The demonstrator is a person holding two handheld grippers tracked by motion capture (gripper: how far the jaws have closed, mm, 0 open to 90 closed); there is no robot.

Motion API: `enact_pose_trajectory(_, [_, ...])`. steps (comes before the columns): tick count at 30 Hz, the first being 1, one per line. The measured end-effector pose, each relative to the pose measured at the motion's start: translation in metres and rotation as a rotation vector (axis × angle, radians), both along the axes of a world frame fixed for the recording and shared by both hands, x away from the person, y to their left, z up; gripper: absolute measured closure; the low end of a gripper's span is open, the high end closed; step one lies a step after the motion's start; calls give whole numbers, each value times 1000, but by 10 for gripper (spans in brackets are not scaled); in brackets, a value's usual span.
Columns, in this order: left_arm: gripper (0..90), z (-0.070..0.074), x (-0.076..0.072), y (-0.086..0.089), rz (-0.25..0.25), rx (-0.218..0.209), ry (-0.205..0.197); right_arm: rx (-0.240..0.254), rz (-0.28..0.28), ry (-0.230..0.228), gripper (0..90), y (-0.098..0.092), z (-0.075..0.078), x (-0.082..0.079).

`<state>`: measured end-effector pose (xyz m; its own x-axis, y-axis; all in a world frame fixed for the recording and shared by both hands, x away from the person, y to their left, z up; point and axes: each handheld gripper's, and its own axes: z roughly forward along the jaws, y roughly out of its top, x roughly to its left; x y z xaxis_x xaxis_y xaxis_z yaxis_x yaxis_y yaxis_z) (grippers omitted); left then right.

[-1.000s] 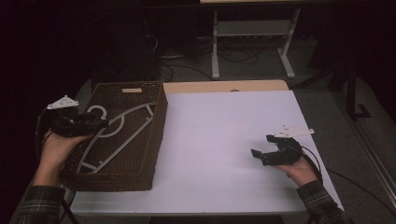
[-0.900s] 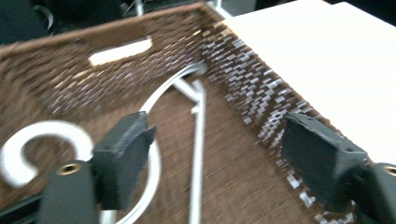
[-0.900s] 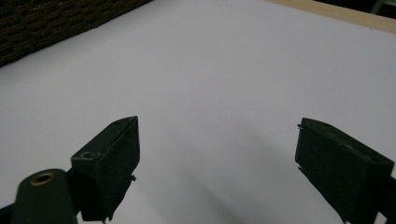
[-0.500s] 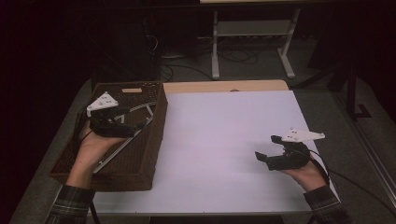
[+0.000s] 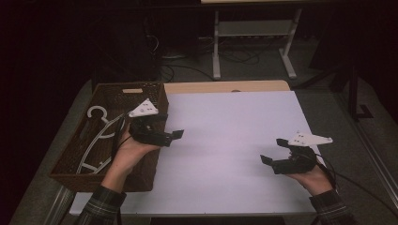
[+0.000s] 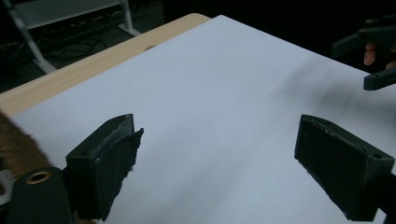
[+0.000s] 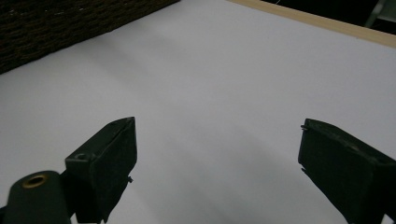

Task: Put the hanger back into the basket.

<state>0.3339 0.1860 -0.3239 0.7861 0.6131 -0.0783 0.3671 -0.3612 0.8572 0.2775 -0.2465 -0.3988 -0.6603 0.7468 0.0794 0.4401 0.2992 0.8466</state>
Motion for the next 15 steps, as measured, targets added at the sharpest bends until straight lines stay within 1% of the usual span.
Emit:
enact_pose_trajectory(1, [125,-1,0,-5,-7,-6,3,1,-1,-1,111,-1,0,0])
enact_pose_trajectory(4, [116,-5,-1,-19,-28,-6,8,1,2,-1,111,-2,0,-1])
enact_pose_trajectory(8, [106,-12,-4,-40,-67,1,19,0,1,2,106,-1,-1,-1])
enact_pose_trajectory(11, [100,-19,-6,-54,-90,5,21,-4,4,3,104,0,-2,0])
enact_pose_trajectory(13, [98,-25,-7,-61,-96,11,21,-5,8,6,104,1,-3,0])
enact_pose_trajectory(15, [96,-31,-9,-67,-100,1,25,-4,10,7,103,1,-3,0])
